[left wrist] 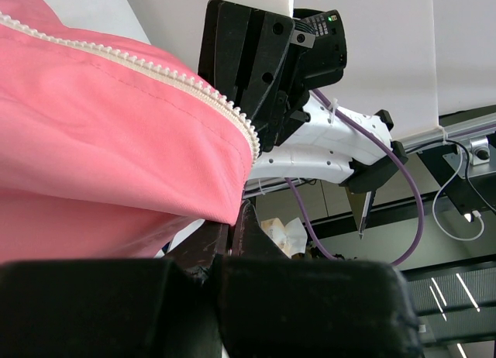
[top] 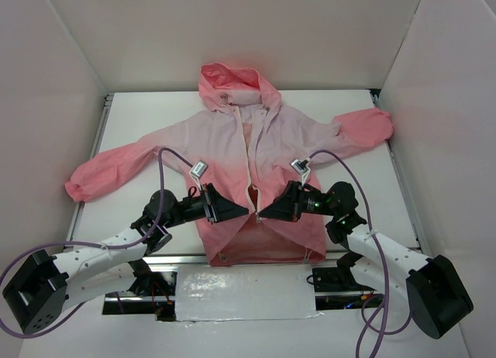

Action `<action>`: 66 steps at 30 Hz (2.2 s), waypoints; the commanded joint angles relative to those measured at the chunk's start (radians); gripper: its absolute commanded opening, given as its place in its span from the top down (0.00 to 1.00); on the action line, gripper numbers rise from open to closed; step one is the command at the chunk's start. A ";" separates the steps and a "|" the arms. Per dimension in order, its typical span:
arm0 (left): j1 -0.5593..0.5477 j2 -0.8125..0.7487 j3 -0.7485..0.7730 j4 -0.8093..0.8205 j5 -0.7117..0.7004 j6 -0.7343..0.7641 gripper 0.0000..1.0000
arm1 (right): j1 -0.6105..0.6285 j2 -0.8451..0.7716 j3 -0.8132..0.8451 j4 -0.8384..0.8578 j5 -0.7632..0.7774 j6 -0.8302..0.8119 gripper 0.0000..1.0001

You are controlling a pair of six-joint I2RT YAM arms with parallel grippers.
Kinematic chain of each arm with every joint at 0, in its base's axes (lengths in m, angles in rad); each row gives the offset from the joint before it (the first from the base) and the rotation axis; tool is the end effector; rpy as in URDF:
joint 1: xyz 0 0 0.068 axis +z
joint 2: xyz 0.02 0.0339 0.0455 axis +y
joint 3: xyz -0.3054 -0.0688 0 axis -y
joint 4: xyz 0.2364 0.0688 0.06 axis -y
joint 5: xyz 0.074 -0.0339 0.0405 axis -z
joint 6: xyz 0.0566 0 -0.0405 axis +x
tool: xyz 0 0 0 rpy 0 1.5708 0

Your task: Zip up the jacket

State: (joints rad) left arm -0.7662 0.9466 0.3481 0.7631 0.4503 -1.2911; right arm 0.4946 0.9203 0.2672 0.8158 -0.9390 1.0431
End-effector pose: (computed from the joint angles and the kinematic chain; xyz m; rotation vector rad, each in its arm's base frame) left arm 0.1226 -0.1522 0.2982 0.0026 1.7684 -1.9271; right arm 0.1238 0.1187 0.2779 -0.4698 1.7361 1.8271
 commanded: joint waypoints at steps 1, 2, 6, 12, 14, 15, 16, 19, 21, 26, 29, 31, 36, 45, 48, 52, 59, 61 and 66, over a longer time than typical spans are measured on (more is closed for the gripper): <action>0.002 -0.017 0.017 0.074 0.025 -0.008 1.00 | -0.008 -0.001 0.046 0.069 -0.011 0.006 1.00; 0.002 -0.017 0.014 0.076 0.027 -0.010 1.00 | -0.007 -0.003 0.050 0.068 -0.009 0.008 1.00; 0.002 -0.028 0.008 0.071 0.024 -0.010 1.00 | -0.008 -0.009 0.053 0.051 -0.001 0.000 1.00; 0.002 -0.032 0.002 0.059 0.021 -0.008 1.00 | -0.008 -0.003 0.053 0.069 -0.007 0.012 1.00; 0.002 -0.031 0.000 0.059 0.021 -0.008 1.00 | -0.008 -0.008 0.055 0.071 -0.011 0.012 1.00; 0.001 -0.029 0.002 0.062 0.021 -0.010 1.00 | -0.007 -0.009 0.055 0.066 -0.007 0.011 1.00; 0.002 -0.028 0.000 0.068 0.022 -0.011 1.00 | -0.007 -0.014 0.056 0.062 -0.007 0.008 1.00; 0.002 -0.020 0.000 0.076 0.028 -0.014 1.00 | -0.007 -0.015 0.061 0.051 -0.006 0.000 1.00; 0.001 -0.019 0.002 0.074 0.031 -0.013 1.00 | -0.008 -0.014 0.061 0.055 -0.006 0.003 1.00; 0.001 -0.016 0.000 0.070 0.028 -0.011 1.00 | -0.008 -0.009 0.067 0.059 -0.009 0.005 1.00; 0.002 -0.012 0.002 0.076 0.030 -0.013 1.00 | -0.007 -0.009 0.072 0.054 -0.009 0.005 1.00; 0.002 -0.009 0.000 0.073 0.031 -0.011 1.00 | -0.007 -0.008 0.076 0.060 -0.011 0.006 1.00; 0.002 -0.008 0.000 0.079 0.031 -0.014 1.00 | -0.008 -0.001 0.087 0.052 -0.012 0.001 1.00; 0.002 0.015 -0.015 0.154 0.053 -0.053 1.00 | -0.014 0.046 0.095 0.114 -0.017 0.020 1.00; 0.001 0.024 -0.026 0.185 0.056 -0.068 1.00 | -0.016 0.072 0.110 0.155 -0.030 0.046 1.00; 0.001 0.026 -0.023 0.180 0.057 -0.062 1.00 | -0.016 0.089 0.128 0.198 -0.040 0.074 1.00; 0.001 0.015 -0.018 0.130 0.051 -0.034 1.00 | -0.016 0.123 0.144 0.284 -0.049 0.138 1.00; 0.002 0.020 -0.021 0.130 0.050 -0.036 1.00 | -0.016 0.140 0.147 0.315 -0.052 0.159 1.00; 0.001 0.041 -0.006 0.128 0.060 -0.033 1.00 | -0.018 0.167 0.179 0.341 -0.070 0.189 1.00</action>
State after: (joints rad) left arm -0.7605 0.9730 0.3225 0.8551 0.4698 -1.3399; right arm 0.4835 1.0824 0.3714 1.0245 -1.0119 1.2034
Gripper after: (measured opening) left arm 0.041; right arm 0.033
